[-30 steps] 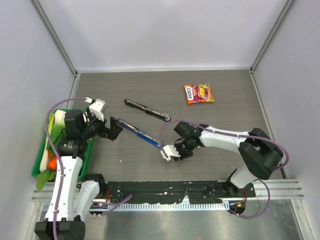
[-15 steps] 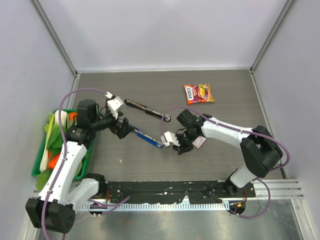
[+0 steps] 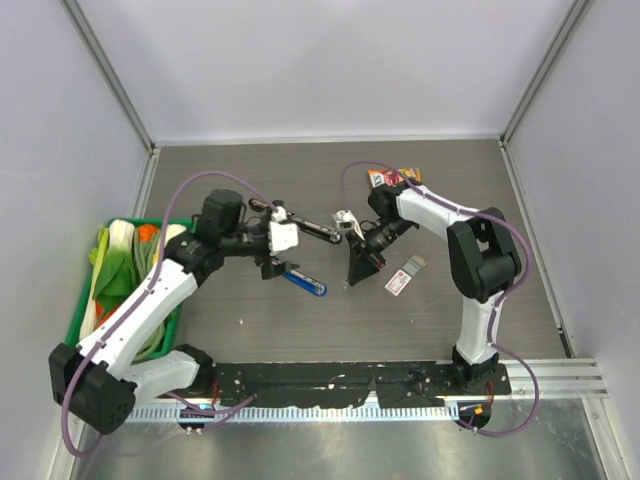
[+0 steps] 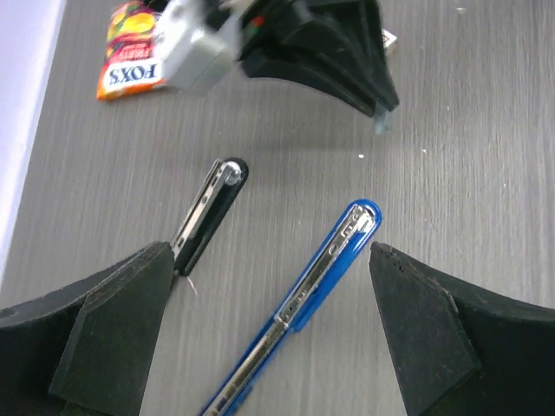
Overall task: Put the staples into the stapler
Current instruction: Pick up the staple from the center of the board.
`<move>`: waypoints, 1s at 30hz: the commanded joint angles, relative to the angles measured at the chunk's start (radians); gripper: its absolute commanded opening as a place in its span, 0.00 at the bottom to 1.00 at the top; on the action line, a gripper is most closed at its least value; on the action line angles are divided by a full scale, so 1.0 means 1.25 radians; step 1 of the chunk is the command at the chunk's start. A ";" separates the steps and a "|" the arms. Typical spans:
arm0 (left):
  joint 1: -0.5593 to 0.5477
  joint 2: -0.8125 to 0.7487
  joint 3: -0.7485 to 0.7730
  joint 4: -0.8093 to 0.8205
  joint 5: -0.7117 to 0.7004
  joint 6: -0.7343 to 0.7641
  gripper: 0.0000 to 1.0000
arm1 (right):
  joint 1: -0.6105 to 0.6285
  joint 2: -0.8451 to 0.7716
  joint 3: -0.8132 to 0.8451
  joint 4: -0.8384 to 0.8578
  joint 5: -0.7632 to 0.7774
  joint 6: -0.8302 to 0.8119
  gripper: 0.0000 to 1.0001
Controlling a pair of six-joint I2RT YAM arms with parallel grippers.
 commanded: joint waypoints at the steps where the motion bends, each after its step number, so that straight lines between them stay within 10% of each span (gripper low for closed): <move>1: -0.129 0.053 0.035 -0.028 -0.158 0.188 0.98 | -0.001 0.043 0.068 -0.276 -0.146 -0.138 0.21; 16: -0.390 0.220 0.075 0.032 -0.375 0.183 0.56 | -0.058 0.074 0.052 -0.276 -0.189 -0.152 0.21; 30: -0.509 0.342 0.094 0.122 -0.560 0.175 0.53 | -0.067 0.084 0.047 -0.274 -0.204 -0.146 0.21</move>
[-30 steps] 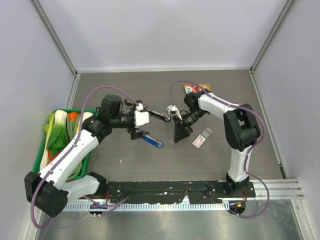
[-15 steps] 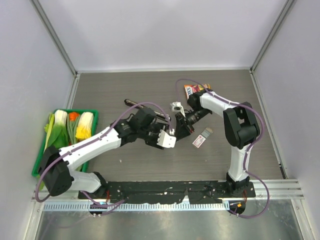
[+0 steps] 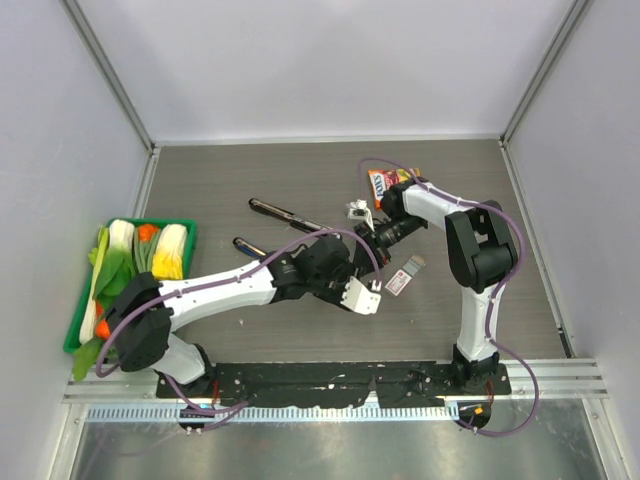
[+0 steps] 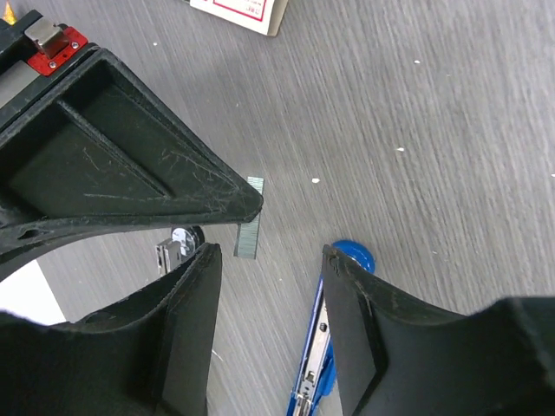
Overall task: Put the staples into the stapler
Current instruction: Pick up the staple from the center of the board.
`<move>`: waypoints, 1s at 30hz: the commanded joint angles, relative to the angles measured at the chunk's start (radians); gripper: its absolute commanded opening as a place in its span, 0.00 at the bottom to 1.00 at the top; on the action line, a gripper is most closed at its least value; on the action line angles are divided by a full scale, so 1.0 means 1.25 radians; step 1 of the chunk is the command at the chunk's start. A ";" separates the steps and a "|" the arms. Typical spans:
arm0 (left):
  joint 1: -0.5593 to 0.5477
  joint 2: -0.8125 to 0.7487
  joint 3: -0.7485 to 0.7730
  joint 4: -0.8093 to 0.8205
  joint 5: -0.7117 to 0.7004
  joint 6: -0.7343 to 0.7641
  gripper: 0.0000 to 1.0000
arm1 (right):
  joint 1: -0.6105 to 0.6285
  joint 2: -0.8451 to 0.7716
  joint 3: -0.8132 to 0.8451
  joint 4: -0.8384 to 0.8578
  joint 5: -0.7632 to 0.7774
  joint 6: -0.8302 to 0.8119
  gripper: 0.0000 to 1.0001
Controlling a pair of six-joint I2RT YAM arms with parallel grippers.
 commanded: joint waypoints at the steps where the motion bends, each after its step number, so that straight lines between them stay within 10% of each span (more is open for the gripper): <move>1: -0.019 0.024 0.033 0.070 -0.076 -0.006 0.53 | 0.003 -0.009 0.008 -0.143 -0.031 -0.014 0.21; 30: -0.046 0.069 0.048 0.041 -0.076 -0.019 0.06 | -0.014 -0.003 0.013 -0.141 -0.046 0.003 0.21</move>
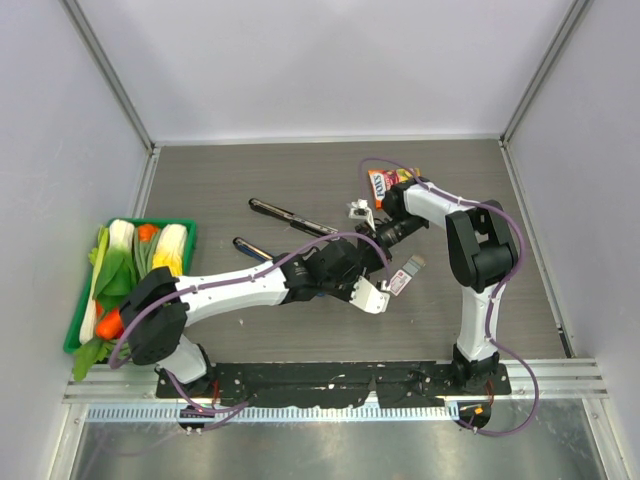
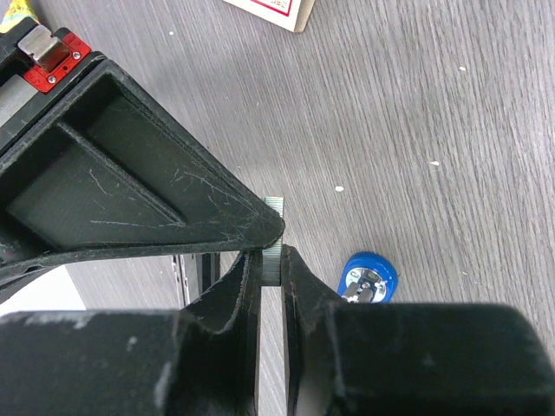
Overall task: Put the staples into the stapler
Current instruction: Pick up the staple from the center of the board.
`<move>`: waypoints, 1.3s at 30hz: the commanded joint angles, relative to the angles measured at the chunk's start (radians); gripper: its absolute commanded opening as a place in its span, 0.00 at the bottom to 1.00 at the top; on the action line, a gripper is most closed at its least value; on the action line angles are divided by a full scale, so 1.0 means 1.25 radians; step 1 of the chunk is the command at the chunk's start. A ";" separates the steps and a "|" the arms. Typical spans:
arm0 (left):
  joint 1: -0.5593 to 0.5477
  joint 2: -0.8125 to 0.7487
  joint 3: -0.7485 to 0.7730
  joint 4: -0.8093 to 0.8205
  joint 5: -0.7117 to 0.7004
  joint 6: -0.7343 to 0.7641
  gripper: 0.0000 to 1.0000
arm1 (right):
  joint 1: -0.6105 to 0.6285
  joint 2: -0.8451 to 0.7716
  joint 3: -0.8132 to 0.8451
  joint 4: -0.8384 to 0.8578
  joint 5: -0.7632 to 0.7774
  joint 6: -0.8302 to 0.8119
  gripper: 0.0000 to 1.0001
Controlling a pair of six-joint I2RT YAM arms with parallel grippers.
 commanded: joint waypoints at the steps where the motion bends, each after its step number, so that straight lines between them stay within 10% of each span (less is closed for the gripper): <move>1: -0.009 0.002 0.019 -0.003 0.023 -0.005 0.05 | -0.007 -0.004 0.011 -0.133 -0.048 -0.001 0.21; 10: -0.009 -0.001 0.013 0.011 0.010 -0.010 0.00 | -0.015 0.007 0.014 -0.133 -0.039 0.005 0.44; 27: 0.062 -0.008 0.043 -0.007 0.093 -0.176 0.00 | -0.172 -0.090 0.052 -0.134 0.096 0.005 0.55; 34: 0.121 -0.024 0.057 -0.015 0.191 -0.303 0.00 | -0.206 -0.292 -0.072 0.270 0.396 0.374 0.59; 39: 0.183 -0.009 0.101 -0.020 0.320 -0.438 0.00 | -0.205 -0.462 -0.219 0.453 0.581 0.374 0.61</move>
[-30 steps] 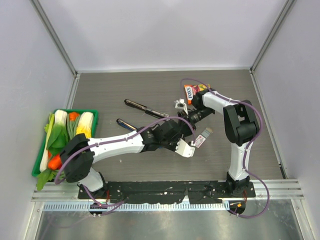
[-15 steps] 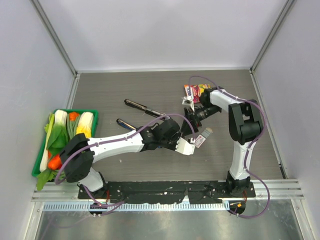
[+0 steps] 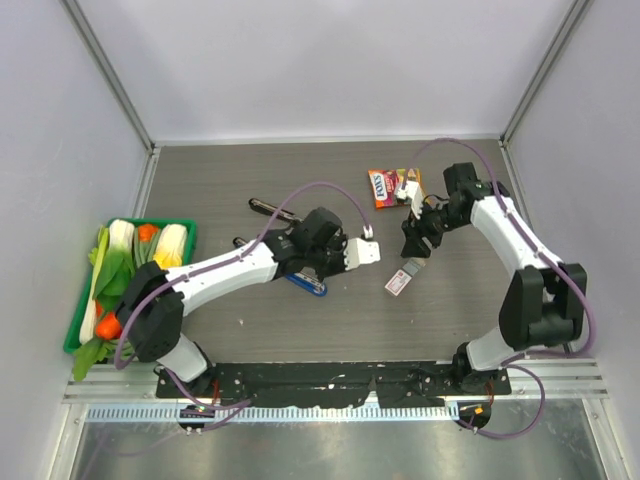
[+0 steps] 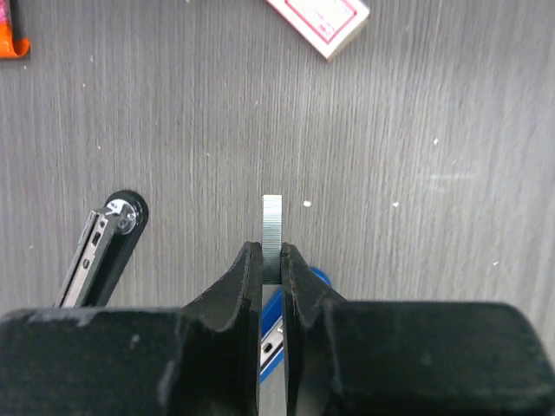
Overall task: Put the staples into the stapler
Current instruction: Pick up the staple from the center of the board.
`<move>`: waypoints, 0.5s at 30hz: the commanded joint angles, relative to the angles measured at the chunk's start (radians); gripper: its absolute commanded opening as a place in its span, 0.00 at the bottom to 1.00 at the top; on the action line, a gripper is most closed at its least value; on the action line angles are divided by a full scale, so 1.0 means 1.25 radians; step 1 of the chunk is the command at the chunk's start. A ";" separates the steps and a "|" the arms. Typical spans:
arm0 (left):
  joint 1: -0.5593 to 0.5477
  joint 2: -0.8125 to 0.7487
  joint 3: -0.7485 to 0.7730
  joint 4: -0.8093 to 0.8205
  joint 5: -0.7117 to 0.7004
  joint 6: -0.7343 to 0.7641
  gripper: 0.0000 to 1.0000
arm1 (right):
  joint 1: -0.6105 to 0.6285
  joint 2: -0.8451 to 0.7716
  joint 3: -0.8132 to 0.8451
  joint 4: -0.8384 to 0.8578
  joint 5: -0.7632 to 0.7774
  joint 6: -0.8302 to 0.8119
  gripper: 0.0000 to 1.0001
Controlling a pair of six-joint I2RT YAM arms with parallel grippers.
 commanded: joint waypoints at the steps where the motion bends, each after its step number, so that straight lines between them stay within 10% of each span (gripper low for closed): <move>1: 0.052 -0.006 0.065 0.012 0.160 -0.173 0.00 | 0.005 -0.136 -0.125 0.268 0.203 0.042 0.62; 15: 0.202 0.078 0.045 0.194 0.383 -0.558 0.00 | 0.062 -0.458 -0.343 0.356 -0.065 -0.313 0.69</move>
